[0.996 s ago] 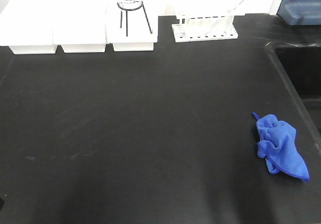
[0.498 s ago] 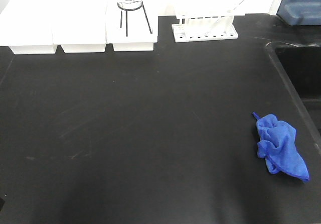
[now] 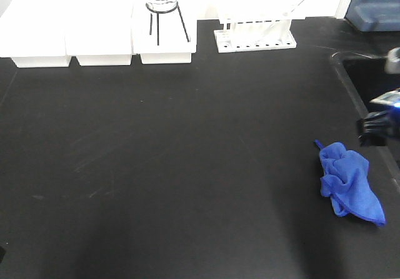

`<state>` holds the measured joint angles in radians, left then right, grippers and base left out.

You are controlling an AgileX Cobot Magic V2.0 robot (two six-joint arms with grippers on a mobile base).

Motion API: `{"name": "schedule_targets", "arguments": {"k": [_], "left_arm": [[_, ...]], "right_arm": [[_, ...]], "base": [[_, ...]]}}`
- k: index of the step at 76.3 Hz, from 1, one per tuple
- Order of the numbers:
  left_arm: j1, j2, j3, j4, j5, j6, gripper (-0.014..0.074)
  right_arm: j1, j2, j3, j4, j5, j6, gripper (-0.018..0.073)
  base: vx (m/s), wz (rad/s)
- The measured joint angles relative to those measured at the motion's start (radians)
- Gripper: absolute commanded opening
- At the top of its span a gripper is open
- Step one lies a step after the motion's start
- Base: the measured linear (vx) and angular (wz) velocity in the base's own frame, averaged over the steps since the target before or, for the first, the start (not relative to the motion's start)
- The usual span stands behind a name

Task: Wipe right workspace with blue cloth
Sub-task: 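Lower the right gripper onto the blue cloth and close on it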

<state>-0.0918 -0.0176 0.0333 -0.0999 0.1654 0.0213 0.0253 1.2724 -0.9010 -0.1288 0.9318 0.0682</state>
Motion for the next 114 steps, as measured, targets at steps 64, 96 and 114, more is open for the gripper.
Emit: {"name": "schedule_targets", "arguments": {"k": [64,96,114], "left_arm": [[0.000,0.000,0.000,0.000,0.000,0.000,-0.0006],[0.000,0.000,0.000,0.000,0.000,0.000,-0.0006],[0.000,0.000,0.000,0.000,0.000,0.000,-0.0006]], "right_arm": [[0.000,0.423,0.000,0.105,-0.162,-0.050,0.0497],[0.000,0.437,-0.006,0.141,-0.185,-0.084,-0.0010],[0.000,0.269,-0.006,0.141,-0.144,-0.097,-0.0006]], "base": [[0.00,0.00],[0.00,0.00],[0.00,0.00]]}}
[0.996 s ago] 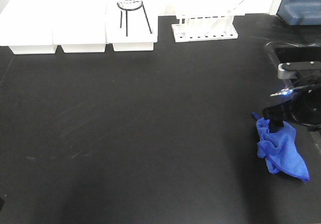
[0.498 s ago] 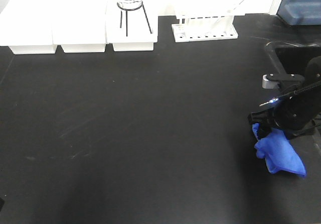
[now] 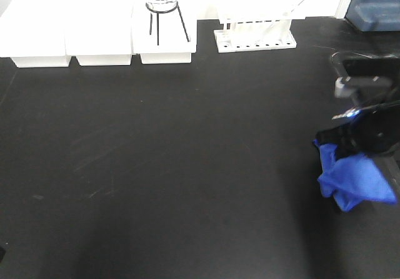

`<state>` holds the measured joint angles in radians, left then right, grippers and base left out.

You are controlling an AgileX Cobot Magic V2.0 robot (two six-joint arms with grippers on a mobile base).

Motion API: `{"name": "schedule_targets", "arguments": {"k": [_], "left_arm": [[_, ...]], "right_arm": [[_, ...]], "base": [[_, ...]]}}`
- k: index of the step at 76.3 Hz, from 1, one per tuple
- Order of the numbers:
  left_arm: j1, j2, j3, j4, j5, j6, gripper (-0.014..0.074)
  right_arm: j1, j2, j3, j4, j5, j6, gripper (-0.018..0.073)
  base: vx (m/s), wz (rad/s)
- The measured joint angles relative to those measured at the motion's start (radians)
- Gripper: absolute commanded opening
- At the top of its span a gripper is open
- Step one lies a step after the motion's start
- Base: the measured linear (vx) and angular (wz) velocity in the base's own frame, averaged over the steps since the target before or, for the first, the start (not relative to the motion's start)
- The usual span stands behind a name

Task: Wipe right workspace with blue cloth
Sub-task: 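Lower the right gripper onto the blue cloth and close on it, then lift the blue cloth up and away from the bench with the right gripper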

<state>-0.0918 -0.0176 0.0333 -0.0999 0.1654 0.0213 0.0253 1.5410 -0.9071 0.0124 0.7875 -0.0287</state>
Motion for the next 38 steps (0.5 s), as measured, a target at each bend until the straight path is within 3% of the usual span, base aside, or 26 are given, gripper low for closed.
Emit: {"name": "schedule_targets", "arguments": {"k": [38], "left_arm": [[0.000,0.000,0.000,0.000,0.000,0.000,-0.0006]], "right_arm": [[0.000,-0.663,0.001,0.021,0.278,0.000,-0.0004]], "base": [[0.00,0.00]]}}
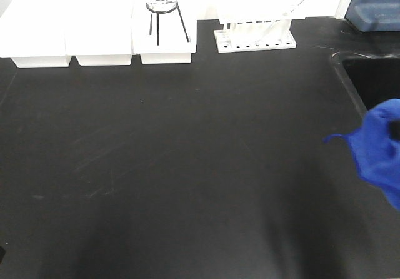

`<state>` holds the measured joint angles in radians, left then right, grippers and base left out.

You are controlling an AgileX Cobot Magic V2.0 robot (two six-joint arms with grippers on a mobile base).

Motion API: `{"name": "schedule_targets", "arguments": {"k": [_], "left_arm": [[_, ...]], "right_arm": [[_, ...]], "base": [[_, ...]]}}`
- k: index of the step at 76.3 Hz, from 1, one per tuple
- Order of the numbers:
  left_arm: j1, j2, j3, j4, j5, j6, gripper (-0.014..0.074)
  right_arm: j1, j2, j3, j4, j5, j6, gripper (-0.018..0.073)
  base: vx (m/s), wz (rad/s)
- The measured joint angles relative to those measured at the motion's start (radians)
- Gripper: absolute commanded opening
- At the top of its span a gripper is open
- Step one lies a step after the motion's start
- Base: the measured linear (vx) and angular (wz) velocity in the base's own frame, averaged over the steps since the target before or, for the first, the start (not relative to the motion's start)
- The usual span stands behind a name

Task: Wipe right workspace with blue cloth
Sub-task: 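Lift the blue cloth up and away from the bench with the right gripper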

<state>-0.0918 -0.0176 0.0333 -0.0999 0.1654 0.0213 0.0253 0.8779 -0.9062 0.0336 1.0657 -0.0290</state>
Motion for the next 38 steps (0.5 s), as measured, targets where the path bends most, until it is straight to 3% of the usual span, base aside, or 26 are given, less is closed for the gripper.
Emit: {"name": "schedule_targets", "arguments": {"k": [19,38], "left_arm": [[0.000,0.000,0.000,0.000,0.000,0.000,-0.0006],[0.000,0.000,0.000,0.000,0.000,0.000,-0.0006]], "right_arm": [[0.000,-0.240,0.000,0.004,0.120,0.000,-0.0004],[0.000,-0.293,0.000,0.004,0.151,0.000,-0.0004]], "base": [[0.00,0.00],[0.00,0.00]]}}
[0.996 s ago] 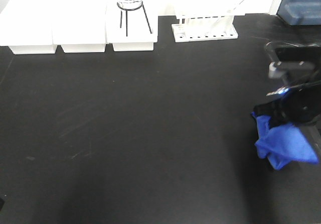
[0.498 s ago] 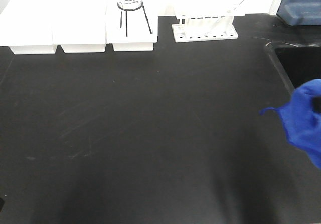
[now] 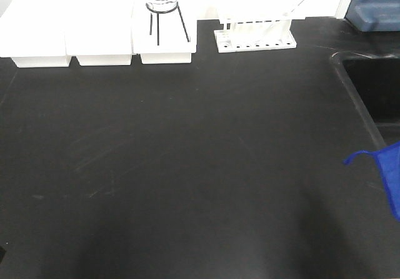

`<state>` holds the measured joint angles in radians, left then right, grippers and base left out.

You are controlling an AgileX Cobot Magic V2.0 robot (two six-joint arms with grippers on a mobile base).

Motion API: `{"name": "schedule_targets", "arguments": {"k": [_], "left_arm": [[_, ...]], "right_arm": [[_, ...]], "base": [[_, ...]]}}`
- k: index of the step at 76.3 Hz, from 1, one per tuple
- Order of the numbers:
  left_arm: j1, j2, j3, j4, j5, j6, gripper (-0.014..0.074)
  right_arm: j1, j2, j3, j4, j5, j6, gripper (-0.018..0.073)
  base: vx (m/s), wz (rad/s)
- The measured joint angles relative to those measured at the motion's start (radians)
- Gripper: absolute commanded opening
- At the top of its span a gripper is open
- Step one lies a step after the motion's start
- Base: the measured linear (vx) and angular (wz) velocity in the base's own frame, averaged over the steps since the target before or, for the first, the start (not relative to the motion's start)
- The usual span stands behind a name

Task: Wipe right workspace with blue cloth
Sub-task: 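Lift the blue cloth up and away from the bench with the right gripper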

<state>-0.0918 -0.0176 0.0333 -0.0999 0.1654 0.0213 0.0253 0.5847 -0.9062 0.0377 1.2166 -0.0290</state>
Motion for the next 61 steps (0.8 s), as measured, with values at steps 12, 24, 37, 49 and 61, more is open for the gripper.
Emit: {"name": "schedule_targets", "arguments": {"k": [12,24,37,49,61], "left_arm": [[0.000,0.000,0.000,0.000,0.000,0.000,-0.0006],[0.000,0.000,0.000,0.000,0.000,0.000,-0.0006],[0.000,0.000,0.000,0.000,0.000,0.000,-0.0006],[0.000,0.000,0.000,0.000,0.000,0.000,-0.0006],[0.000,0.000,0.000,0.000,0.000,0.000,-0.0006]], "right_arm": [[0.000,0.000,0.000,0.000,0.002,0.000,-0.0004],[0.000,0.000,0.004,-0.006,0.007,0.000,-0.0004],[0.000,-0.036,0.092,-0.018,-0.124,-0.001,-0.0004],[0.000,-0.092,0.223,-0.020,-0.267,-0.001,-0.0004],[0.000,-0.119,0.285,-0.022,-0.323,-0.001,-0.0004]], "base": [[0.00,0.00],[0.00,0.00],[0.00,0.00],[0.00,0.00],[0.00,0.00]]}}
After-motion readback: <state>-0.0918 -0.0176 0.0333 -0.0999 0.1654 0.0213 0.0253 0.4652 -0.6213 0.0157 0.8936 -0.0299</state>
